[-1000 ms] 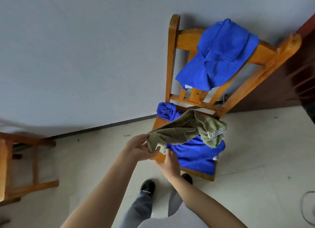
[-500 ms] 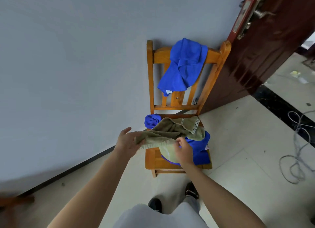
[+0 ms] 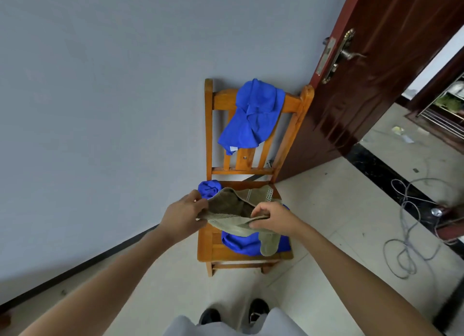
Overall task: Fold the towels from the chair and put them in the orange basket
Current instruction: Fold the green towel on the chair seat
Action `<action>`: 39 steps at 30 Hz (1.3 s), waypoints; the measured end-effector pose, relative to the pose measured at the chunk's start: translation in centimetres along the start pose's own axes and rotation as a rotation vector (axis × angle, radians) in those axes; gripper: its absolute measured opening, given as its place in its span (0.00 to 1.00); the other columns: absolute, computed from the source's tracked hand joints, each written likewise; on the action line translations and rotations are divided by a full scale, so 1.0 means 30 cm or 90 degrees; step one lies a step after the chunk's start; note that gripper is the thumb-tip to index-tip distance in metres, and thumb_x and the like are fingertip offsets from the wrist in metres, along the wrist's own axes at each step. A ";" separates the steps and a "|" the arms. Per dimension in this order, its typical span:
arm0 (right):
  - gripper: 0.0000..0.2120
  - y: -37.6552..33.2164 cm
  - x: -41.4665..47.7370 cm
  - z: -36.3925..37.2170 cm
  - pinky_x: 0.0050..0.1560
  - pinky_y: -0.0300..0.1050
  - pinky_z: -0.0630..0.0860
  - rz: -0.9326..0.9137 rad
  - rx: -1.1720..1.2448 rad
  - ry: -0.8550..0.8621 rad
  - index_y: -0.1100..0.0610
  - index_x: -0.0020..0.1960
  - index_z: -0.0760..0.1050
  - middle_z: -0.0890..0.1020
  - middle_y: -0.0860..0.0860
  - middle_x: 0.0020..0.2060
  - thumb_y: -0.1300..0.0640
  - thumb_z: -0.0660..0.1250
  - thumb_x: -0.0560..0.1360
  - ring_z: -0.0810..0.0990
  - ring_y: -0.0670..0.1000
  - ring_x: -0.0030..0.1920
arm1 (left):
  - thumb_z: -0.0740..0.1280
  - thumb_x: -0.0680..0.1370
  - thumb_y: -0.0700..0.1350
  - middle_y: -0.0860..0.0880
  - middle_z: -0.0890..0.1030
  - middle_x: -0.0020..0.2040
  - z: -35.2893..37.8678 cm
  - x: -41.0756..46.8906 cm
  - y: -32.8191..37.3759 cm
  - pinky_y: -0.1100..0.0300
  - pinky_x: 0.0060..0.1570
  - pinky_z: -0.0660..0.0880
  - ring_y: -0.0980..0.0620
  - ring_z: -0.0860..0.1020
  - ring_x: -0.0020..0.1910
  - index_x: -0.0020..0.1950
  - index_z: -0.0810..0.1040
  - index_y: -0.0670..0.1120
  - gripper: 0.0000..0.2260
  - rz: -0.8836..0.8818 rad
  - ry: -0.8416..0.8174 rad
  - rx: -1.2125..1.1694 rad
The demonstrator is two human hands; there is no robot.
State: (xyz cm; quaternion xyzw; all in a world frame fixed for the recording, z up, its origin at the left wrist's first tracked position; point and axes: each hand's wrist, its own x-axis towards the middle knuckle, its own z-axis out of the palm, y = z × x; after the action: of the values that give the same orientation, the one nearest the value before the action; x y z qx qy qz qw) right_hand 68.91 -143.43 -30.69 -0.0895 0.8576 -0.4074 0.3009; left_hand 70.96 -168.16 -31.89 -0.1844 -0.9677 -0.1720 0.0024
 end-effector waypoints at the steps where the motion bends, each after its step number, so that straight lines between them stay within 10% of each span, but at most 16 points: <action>1: 0.06 0.009 -0.012 -0.020 0.34 0.27 0.71 0.012 -0.033 -0.029 0.54 0.48 0.77 0.78 0.43 0.36 0.57 0.71 0.71 0.77 0.40 0.38 | 0.80 0.59 0.42 0.53 0.78 0.36 -0.013 0.001 -0.016 0.78 0.27 0.55 0.57 0.72 0.27 0.41 0.77 0.48 0.15 0.060 -0.011 0.029; 7: 0.02 0.124 -0.044 -0.085 0.37 0.34 0.70 0.094 -0.168 0.000 0.54 0.42 0.77 0.76 0.44 0.33 0.57 0.67 0.74 0.75 0.43 0.38 | 0.79 0.60 0.47 0.53 0.76 0.28 -0.072 0.021 -0.079 0.68 0.23 0.61 0.55 0.72 0.24 0.44 0.72 0.50 0.20 0.253 0.019 0.206; 13: 0.06 0.091 -0.024 -0.263 0.46 0.46 0.76 0.031 -0.151 0.210 0.52 0.43 0.78 0.81 0.51 0.39 0.62 0.66 0.73 0.79 0.52 0.44 | 0.80 0.58 0.46 0.50 0.73 0.24 -0.155 0.119 -0.067 0.67 0.20 0.62 0.51 0.71 0.23 0.33 0.75 0.45 0.15 0.209 0.103 0.300; 22: 0.11 -0.338 -0.024 -0.746 0.55 0.47 0.72 -0.157 -0.132 0.659 0.59 0.53 0.79 0.82 0.55 0.53 0.63 0.62 0.75 0.78 0.56 0.56 | 0.61 0.75 0.34 0.45 0.75 0.37 -0.667 0.445 0.058 0.61 0.33 0.67 0.45 0.72 0.37 0.48 0.70 0.44 0.06 -0.052 0.211 -0.122; 27: 0.13 -0.453 -0.078 -0.859 0.55 0.50 0.73 -0.206 -0.116 0.737 0.57 0.55 0.78 0.82 0.53 0.54 0.63 0.60 0.74 0.78 0.56 0.56 | 0.59 0.76 0.31 0.45 0.76 0.35 -0.840 0.489 0.096 0.61 0.38 0.75 0.60 0.75 0.27 0.40 0.74 0.50 0.14 -0.029 0.340 -0.328; 39: 0.09 -0.476 -0.133 -0.893 0.54 0.52 0.74 -0.271 -0.130 0.737 0.54 0.52 0.80 0.83 0.51 0.51 0.56 0.64 0.75 0.79 0.54 0.54 | 0.60 0.79 0.35 0.47 0.75 0.36 -0.887 0.425 0.136 0.70 0.33 0.76 0.61 0.75 0.27 0.42 0.76 0.48 0.12 0.001 0.374 -0.426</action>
State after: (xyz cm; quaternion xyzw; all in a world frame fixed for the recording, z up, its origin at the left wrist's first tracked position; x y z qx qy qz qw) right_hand 55.03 -133.88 -5.13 -0.0515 0.8796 -0.3571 -0.3102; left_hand 58.96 -168.93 -4.65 -0.1193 -0.8169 -0.5207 0.2175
